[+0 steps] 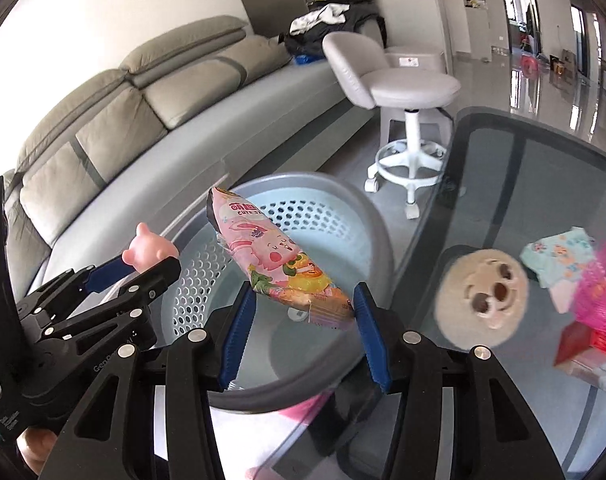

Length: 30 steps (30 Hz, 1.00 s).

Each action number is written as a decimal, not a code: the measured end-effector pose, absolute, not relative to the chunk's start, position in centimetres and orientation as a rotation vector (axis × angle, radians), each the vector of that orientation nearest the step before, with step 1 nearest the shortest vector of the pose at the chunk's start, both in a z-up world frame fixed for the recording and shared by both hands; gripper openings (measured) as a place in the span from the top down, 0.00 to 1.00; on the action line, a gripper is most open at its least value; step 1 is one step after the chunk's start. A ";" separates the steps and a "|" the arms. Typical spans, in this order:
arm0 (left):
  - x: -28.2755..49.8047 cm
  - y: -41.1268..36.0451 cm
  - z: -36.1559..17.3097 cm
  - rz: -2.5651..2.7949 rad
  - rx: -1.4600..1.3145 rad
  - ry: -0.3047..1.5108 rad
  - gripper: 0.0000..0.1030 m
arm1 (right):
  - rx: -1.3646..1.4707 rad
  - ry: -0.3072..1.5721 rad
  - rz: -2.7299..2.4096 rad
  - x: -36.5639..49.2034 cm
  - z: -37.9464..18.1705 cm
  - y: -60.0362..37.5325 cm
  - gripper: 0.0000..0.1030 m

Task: Collect trash
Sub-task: 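Carry wrapper and pig over the gray basket and open both tools, then move both open tools back toward the plush sloth ball on the table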

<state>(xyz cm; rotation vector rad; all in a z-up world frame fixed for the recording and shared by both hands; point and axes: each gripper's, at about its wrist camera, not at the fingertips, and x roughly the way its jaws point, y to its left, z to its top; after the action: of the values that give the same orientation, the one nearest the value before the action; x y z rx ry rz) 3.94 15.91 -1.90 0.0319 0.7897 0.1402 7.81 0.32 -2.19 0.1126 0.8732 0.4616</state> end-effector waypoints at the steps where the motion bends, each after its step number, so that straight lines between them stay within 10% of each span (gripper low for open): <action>1: 4.1 16.3 -2.1 0.145 0.026 0.795 0.55 | 0.109 0.879 0.462 8.0 -2.5 0.5 0.52; 10: 4.6 17.5 -2.9 0.169 -0.013 0.820 0.53 | 0.100 0.903 0.464 9.1 -3.3 1.2 0.51; 16: 4.4 17.4 -2.8 0.172 -0.031 0.809 0.34 | 0.110 0.882 0.452 9.1 -3.0 1.0 0.37; 30: 4.3 17.5 -2.8 0.181 -0.036 0.812 0.34 | 0.122 0.873 0.456 8.6 -2.7 0.6 0.37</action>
<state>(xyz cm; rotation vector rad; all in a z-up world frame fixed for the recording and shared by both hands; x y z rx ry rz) 4.25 17.53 -2.84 -0.0362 0.8117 0.1814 8.61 0.62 -2.72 0.1223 0.8727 0.4564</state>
